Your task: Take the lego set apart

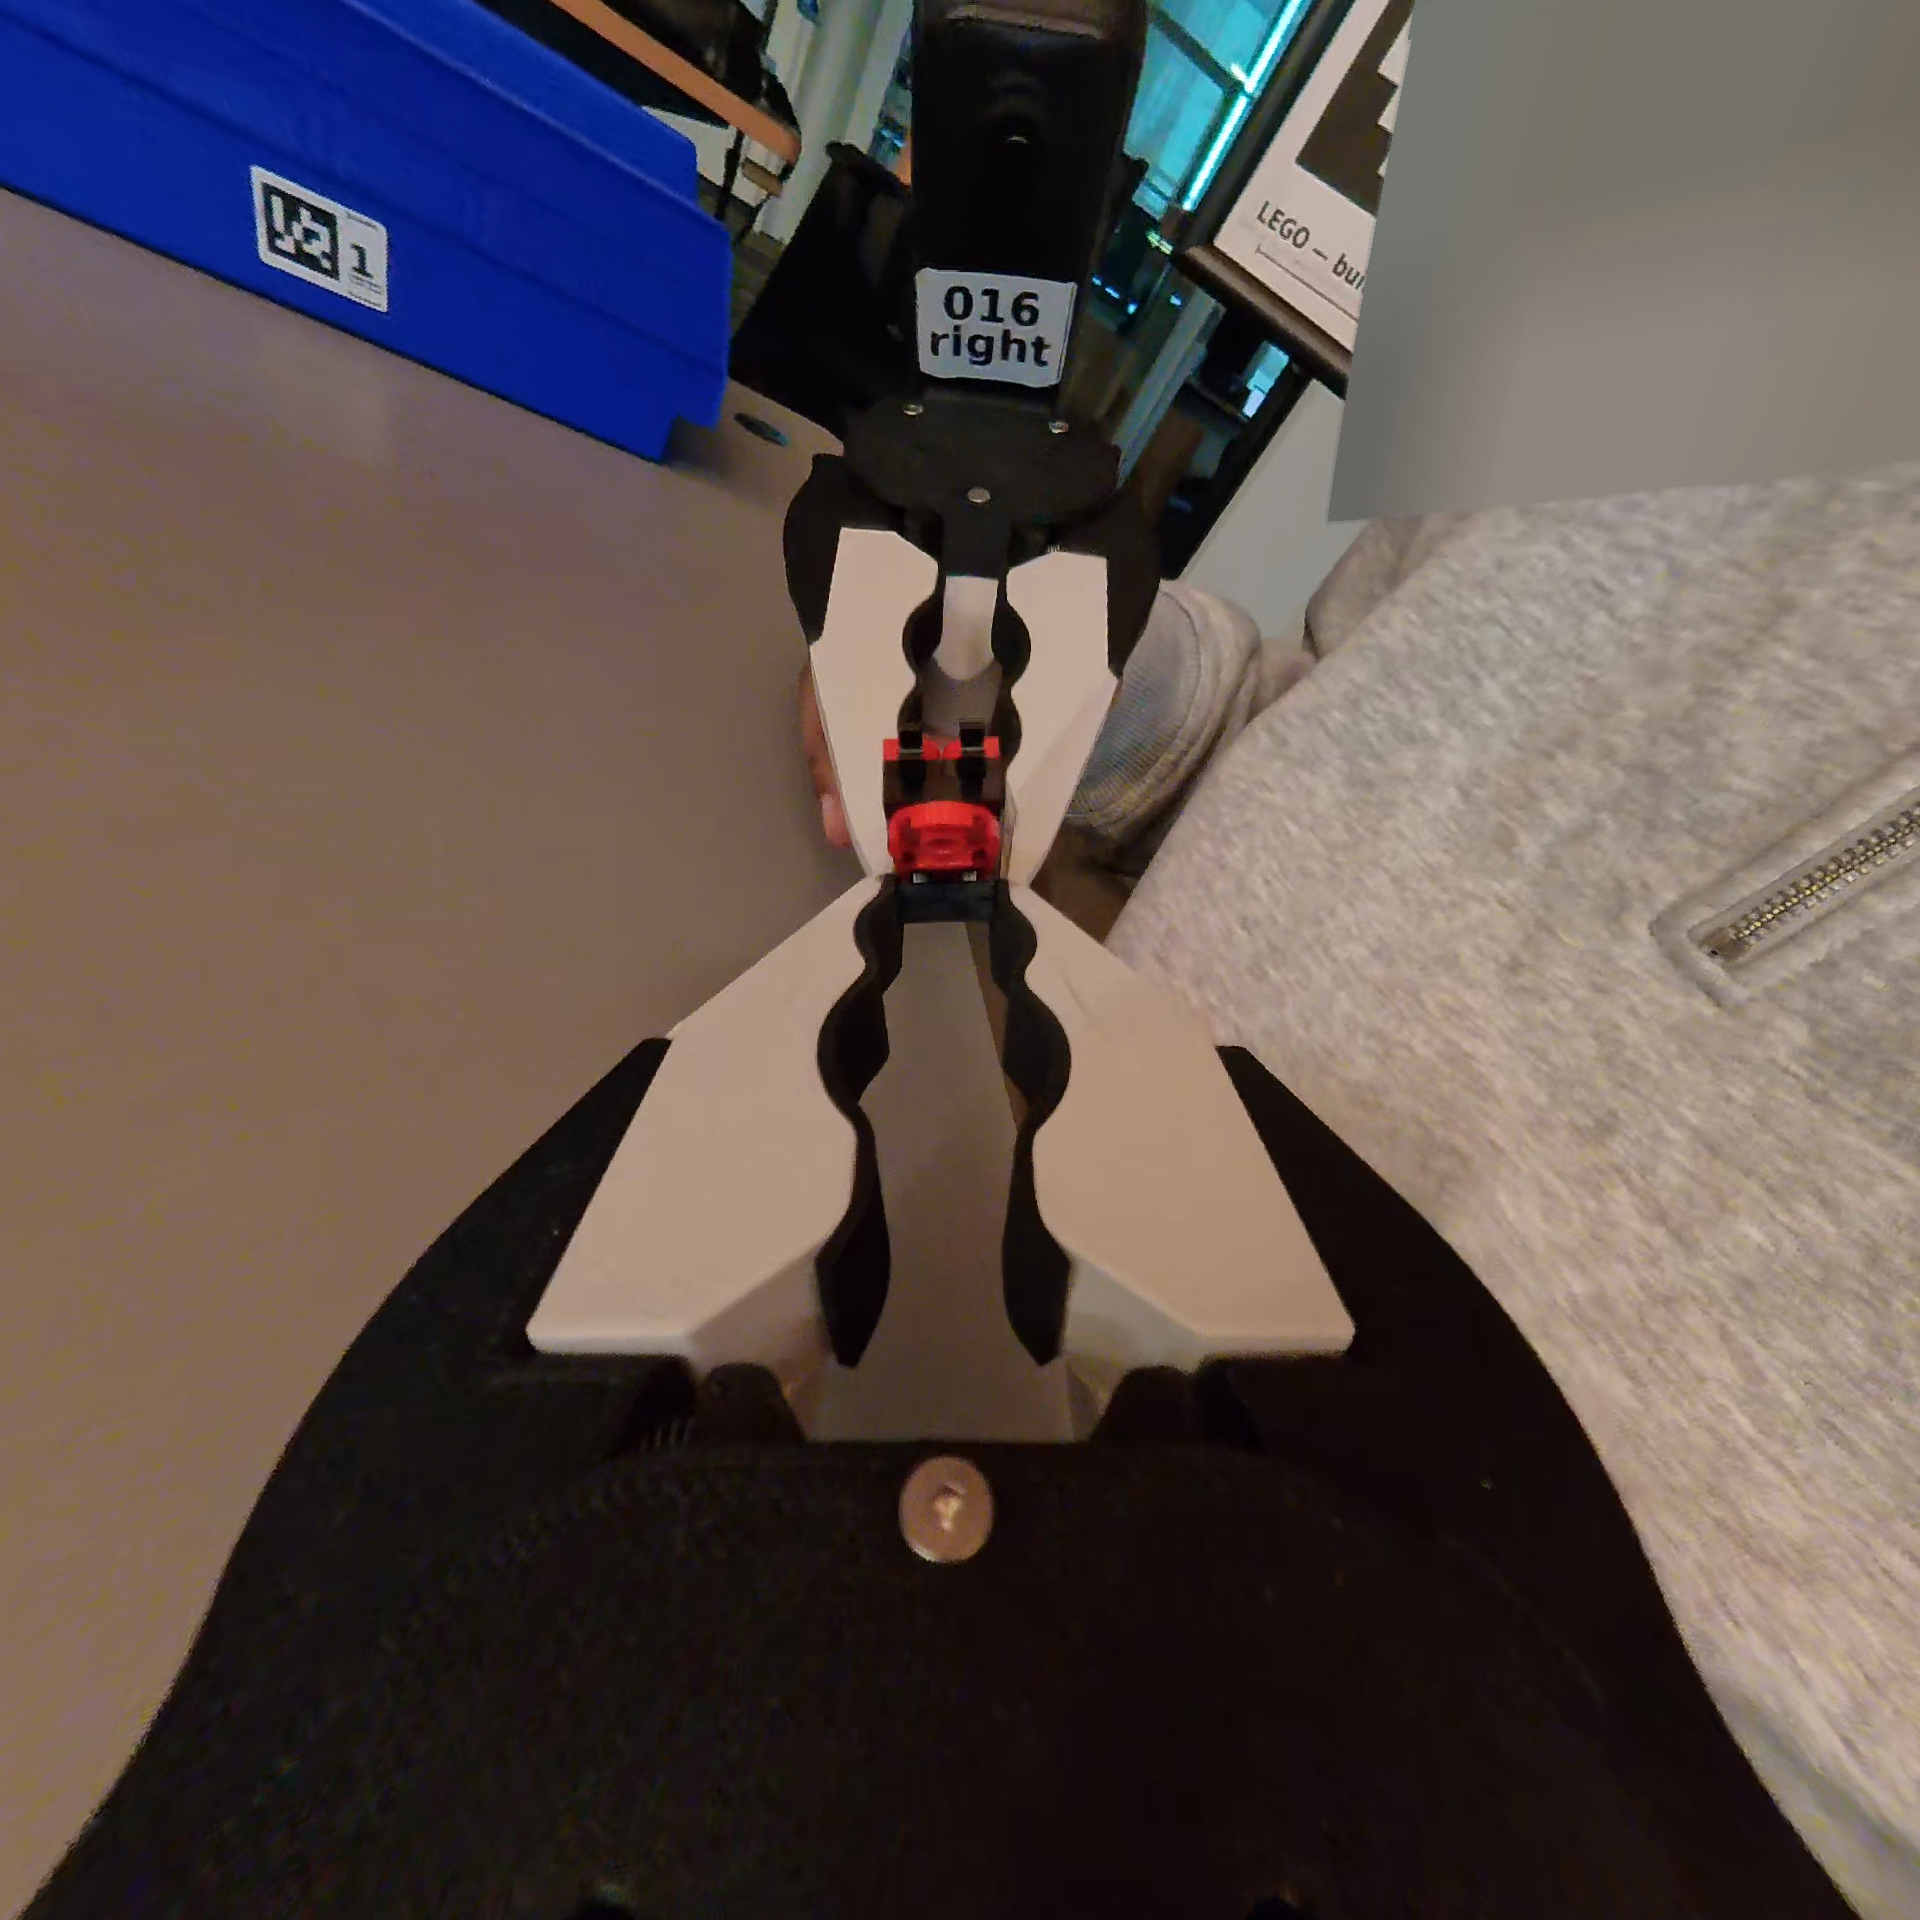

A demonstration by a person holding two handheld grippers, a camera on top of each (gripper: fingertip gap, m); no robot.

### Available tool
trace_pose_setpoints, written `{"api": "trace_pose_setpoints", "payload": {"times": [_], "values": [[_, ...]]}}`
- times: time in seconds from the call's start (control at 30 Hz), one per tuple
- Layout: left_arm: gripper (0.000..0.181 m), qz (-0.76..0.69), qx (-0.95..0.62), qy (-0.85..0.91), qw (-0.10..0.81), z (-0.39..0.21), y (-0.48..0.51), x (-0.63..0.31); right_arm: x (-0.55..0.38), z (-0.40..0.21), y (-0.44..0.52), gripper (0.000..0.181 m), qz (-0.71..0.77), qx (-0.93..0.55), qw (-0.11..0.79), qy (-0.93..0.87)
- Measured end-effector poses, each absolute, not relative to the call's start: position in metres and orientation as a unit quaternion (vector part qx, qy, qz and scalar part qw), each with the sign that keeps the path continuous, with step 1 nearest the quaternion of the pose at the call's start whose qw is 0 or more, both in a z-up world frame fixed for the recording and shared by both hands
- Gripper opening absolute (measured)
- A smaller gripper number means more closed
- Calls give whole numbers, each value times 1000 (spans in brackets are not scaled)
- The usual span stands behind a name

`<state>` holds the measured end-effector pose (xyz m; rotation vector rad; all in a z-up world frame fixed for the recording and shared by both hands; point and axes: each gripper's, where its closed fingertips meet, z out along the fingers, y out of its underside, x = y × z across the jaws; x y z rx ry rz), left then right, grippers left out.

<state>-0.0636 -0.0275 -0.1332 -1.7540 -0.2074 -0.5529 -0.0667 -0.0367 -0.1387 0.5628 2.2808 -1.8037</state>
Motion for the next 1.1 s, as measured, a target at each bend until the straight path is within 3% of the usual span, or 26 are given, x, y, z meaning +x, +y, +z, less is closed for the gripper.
{"api": "trace_pose_setpoints", "payload": {"times": [0.2,0.33,0.4,0.53,0.7,0.87,1.03,1.1], "values": [[15,-245,-750,-95,607,-131,-28,-66,-69,-134,-36,14,-619,196,97,755],[39,-270,-730,-104,619,-126,-31,-67,-75,-133,-33,14,-624,203,77,751],[40,-284,-728,-125,611,-129,-31,-69,-81,-133,-31,14,-621,203,42,756],[22,-274,-715,-216,606,-139,-25,-91,-100,-138,-21,14,-578,183,-108,788],[22,-288,-676,-270,623,-136,-26,-105,-108,-137,-20,14,-540,157,-214,799],[35,-306,-674,-269,616,-137,-20,-98,-116,-149,-18,14,-487,154,-268,817],[23,-302,-654,-292,630,-134,-22,-105,-115,-141,-20,14,-481,137,-303,811],[35,-292,-647,-309,633,-135,-23,-111,-112,-144,-24,14,-473,125,-302,818]]}}
